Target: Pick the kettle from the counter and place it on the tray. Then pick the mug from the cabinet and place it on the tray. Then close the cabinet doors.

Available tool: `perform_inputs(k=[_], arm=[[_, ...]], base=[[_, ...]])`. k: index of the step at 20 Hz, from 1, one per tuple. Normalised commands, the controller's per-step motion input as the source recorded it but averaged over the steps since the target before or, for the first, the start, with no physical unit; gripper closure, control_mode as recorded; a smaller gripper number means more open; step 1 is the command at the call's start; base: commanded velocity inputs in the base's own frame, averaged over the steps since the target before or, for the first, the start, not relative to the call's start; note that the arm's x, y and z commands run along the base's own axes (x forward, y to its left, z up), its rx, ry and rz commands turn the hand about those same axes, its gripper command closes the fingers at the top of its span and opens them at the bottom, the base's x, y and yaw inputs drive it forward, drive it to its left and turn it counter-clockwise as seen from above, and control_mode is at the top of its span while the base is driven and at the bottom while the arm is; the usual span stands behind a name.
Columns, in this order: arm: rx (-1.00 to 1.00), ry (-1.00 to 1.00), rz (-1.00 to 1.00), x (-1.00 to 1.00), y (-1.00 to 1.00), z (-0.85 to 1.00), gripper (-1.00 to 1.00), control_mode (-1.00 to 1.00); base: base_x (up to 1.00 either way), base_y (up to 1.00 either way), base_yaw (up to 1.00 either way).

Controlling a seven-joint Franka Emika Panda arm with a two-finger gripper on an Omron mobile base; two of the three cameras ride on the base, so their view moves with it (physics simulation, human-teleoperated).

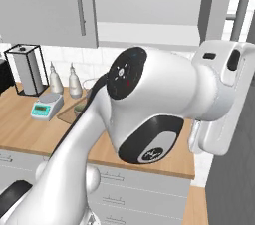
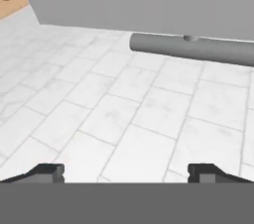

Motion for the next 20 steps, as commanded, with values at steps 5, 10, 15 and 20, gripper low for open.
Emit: perform_inputs(k=[5,10,15,20], arm=[[0.00,0.13,0.01,0.49,-0.09,-0.05,-1.00,-1.00],[0.00,0.08,0.10,0.45,-0.15,-0.02,-1.00,-1.00],[0.00,0.02,0.11,0.33,0.03,-0.01,-1.00,-1.00],[0.00,0.01,0.14,0.48,0.21,0.00,-1.00,-1.00]], base=[[0.00,0.00,0.00],[0.00,0.00,0.00],[0.00,0.00,0.00],[0.00,0.00,0.00]])
